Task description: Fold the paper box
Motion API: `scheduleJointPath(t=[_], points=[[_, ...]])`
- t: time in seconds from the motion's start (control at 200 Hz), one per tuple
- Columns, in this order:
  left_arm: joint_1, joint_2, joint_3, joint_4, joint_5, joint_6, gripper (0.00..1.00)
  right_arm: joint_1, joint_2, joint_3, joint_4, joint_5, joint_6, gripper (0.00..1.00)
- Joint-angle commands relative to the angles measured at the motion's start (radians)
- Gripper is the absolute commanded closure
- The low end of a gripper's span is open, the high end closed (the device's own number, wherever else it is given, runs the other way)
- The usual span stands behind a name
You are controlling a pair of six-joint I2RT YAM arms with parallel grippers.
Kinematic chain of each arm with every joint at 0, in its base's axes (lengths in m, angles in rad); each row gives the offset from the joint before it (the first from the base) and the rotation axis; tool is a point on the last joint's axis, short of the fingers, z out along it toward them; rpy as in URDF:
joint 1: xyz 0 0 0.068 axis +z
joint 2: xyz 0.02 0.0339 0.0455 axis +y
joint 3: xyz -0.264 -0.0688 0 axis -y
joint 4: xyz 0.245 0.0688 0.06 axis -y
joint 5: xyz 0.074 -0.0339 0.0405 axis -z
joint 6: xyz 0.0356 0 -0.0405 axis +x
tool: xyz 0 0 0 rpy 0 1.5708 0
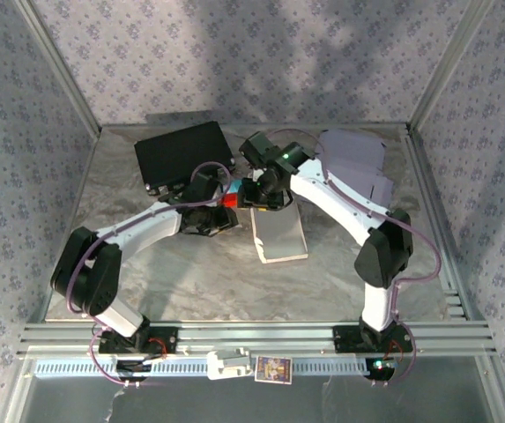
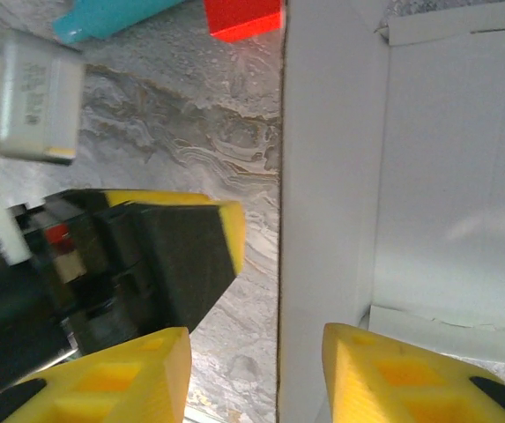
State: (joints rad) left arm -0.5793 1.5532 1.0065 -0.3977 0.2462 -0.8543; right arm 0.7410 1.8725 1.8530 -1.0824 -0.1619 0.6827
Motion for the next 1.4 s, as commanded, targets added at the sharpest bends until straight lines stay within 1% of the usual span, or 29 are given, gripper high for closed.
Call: scheduleJointPath(t=[0.0, 0.065, 0.155, 0.235, 0.36, 0.435, 0.57, 0.7, 0.874, 0.984, 1.094, 1.214, 1.319, 1.399], points=[[0.006, -0.063, 0.004, -0.049, -0.009, 0.025, 0.62, -0.005, 0.011, 0.026, -0.039, 0.006, 0.018, 0.60], [0.005, -0.091, 0.005, -0.075, -0.023, 0.029, 0.62, -0.004, 0.019, 0.027, -0.021, 0.012, 0.039, 0.64], [0.004, -0.152, -0.011, -0.088, -0.036, 0.038, 0.62, -0.004, 0.033, 0.037, -0.033, 0.033, 0.069, 0.76], [0.004, -0.229, -0.037, -0.076, -0.025, 0.047, 0.62, -0.003, 0.040, 0.047, -0.050, 0.045, 0.100, 0.86], [0.005, -0.379, -0.077, -0.062, -0.026, 0.069, 0.61, -0.003, 0.029, 0.044, -0.026, 0.078, 0.175, 0.97], [0.004, -0.471, -0.089, -0.081, -0.048, 0.077, 0.60, -0.002, 0.011, 0.029, 0.020, 0.092, 0.229, 1.00], [0.006, -0.568, -0.090, -0.158, -0.062, 0.077, 0.60, 0.000, -0.015, 0.002, 0.090, 0.104, 0.340, 1.00], [0.006, -0.642, -0.094, -0.235, -0.071, 0.074, 0.60, 0.007, -0.040, -0.001, 0.091, 0.183, 0.481, 1.00], [0.006, -0.712, -0.106, -0.340, -0.062, 0.081, 0.60, 0.010, -0.070, -0.024, 0.062, 0.306, 0.802, 1.00], [0.007, -0.750, -0.112, -0.379, -0.057, 0.086, 0.60, 0.022, -0.053, 0.011, -0.002, 0.378, 1.012, 1.00], [0.008, -0.780, -0.117, -0.418, -0.054, 0.096, 0.60, 0.024, -0.015, 0.067, -0.080, 0.401, 1.194, 1.00], [0.011, -0.795, -0.125, -0.448, -0.044, 0.098, 0.59, 0.020, 0.018, 0.109, -0.150, 0.394, 1.332, 1.00], [0.014, -0.792, -0.129, -0.475, -0.028, 0.099, 0.59, 0.010, 0.028, 0.106, -0.162, 0.390, 1.454, 1.00], [0.016, -0.793, -0.131, -0.486, -0.023, 0.100, 0.59, 0.003, 0.022, 0.081, -0.136, 0.400, 1.529, 1.00]])
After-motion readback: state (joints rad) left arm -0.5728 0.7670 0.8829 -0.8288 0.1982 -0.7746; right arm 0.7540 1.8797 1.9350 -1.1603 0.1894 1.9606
